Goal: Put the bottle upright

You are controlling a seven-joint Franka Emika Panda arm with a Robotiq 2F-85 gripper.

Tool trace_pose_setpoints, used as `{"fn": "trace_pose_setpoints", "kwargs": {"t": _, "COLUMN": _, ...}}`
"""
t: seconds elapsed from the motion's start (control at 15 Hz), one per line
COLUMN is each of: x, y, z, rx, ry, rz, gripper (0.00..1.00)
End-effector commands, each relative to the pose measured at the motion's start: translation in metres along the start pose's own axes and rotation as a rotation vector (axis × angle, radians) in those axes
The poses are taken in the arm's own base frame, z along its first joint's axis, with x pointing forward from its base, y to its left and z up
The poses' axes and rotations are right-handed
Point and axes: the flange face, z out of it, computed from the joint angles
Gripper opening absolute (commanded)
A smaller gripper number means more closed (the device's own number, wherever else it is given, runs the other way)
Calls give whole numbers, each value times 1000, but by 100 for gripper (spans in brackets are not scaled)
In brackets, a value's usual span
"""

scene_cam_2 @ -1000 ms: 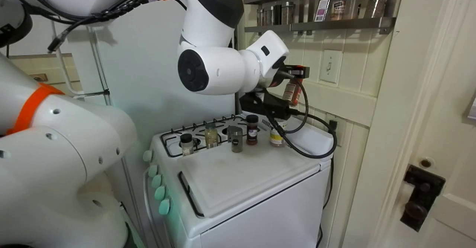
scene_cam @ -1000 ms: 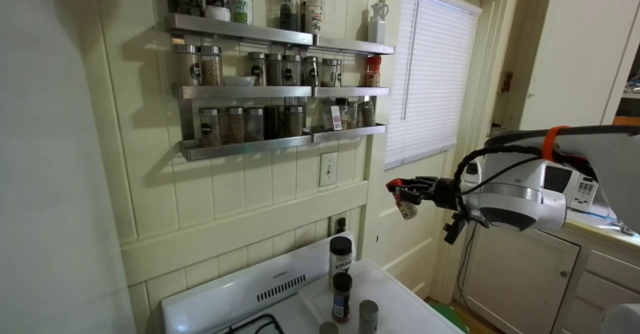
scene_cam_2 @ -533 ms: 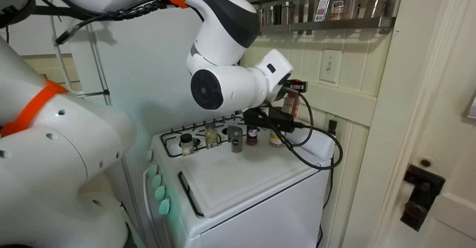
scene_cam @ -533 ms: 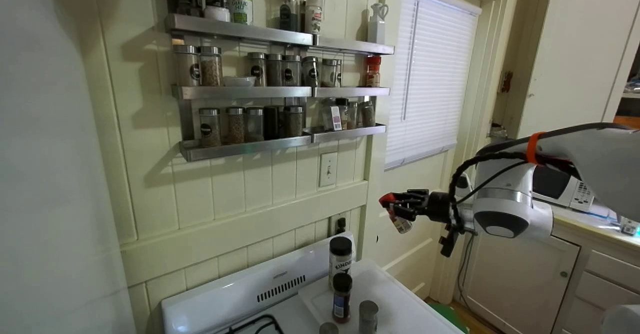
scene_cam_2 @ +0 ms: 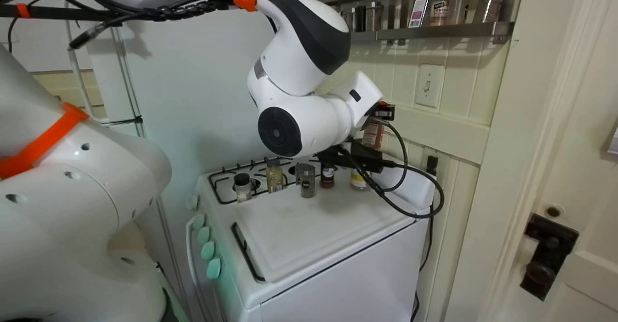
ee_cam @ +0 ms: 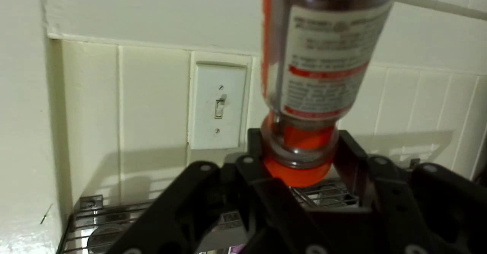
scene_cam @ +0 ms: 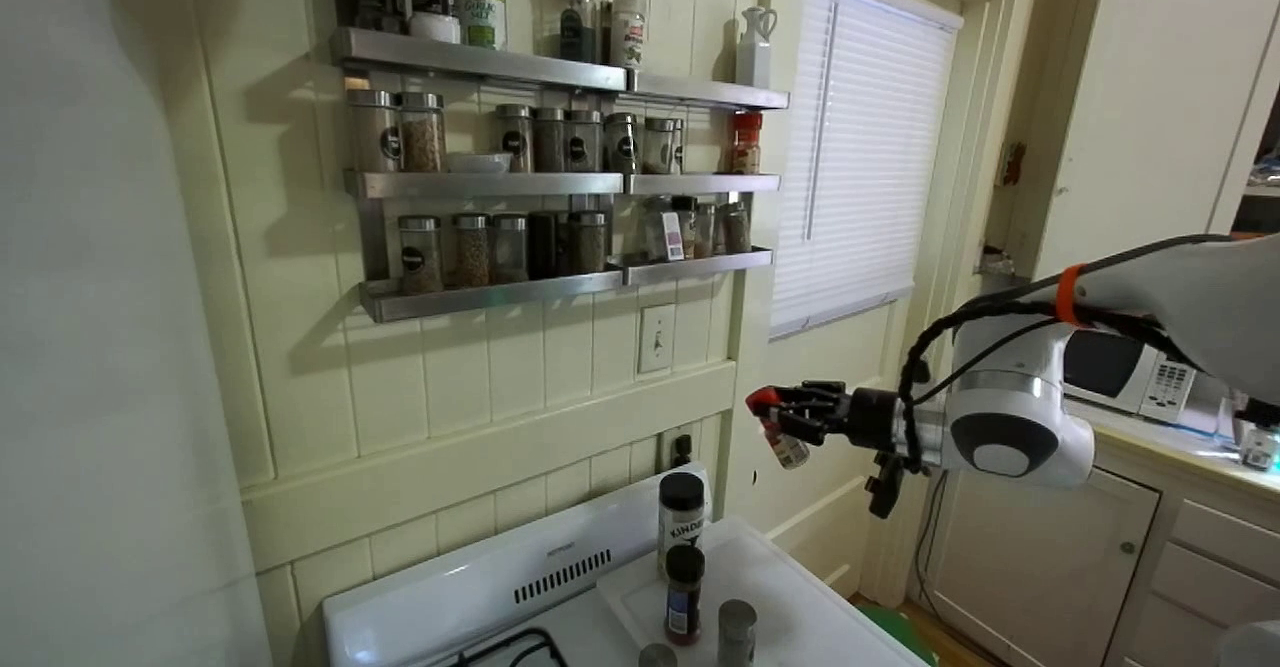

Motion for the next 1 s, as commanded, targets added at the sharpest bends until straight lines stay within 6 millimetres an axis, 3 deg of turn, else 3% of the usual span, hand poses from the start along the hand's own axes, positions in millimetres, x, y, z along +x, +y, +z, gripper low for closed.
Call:
{"fn": "trace_pose_setpoints", "kwargs": {"t": 0.0, "x": -41, "y": 4, "z": 16, "rx": 77, "ry": 81, "rz": 27, "gripper": 25}}
{"fn": "trace_pose_setpoints", "kwargs": {"t": 0.27, "x": -88, "y": 5, "z": 19, "rx": 168, "ry": 168, "rz": 51, "gripper": 25}}
{"fn": "trace_pose_setpoints", "kwargs": {"t": 0.33, "x": -78, "y": 10, "z": 15, "rx": 204, "ry": 187, "rz": 83, "gripper": 25}}
{"fn": "trace_pose_setpoints", "kwargs": {"t": 0.4, "x": -85, "y": 10, "z": 13, "rx": 239, "ry": 192, "rz": 93, "gripper": 25}}
{"fn": "trace_pose_setpoints", "kwargs": {"t": 0.47, "x": -79, "y": 9, "z": 15, "rx": 186, "ry": 172, "rz": 97, "gripper": 25}}
{"fn": "trace_pose_setpoints", "kwargs": {"t": 0.53, "x": -85, "y": 12, "z": 15, "rx": 189, "ry": 172, "rz": 110, "gripper": 50}}
{"fn": "trace_pose_setpoints", "kwargs": {"t": 0.8, "x": -82, "y": 11, "z": 16, "rx": 193, "ry": 176, "rz": 110, "gripper": 50}}
{"fn": "trace_pose_setpoints", "kwargs": {"t": 0.87, "x": -82, "y": 11, "z": 16, "rx": 194, "ry": 176, "rz": 110, "gripper": 25}}
{"fn": "trace_pose_setpoints", "kwargs": {"t": 0.93, "x": -86, "y": 9, "z": 16, "rx": 225, "ry": 178, "rz": 113, "gripper": 25}}
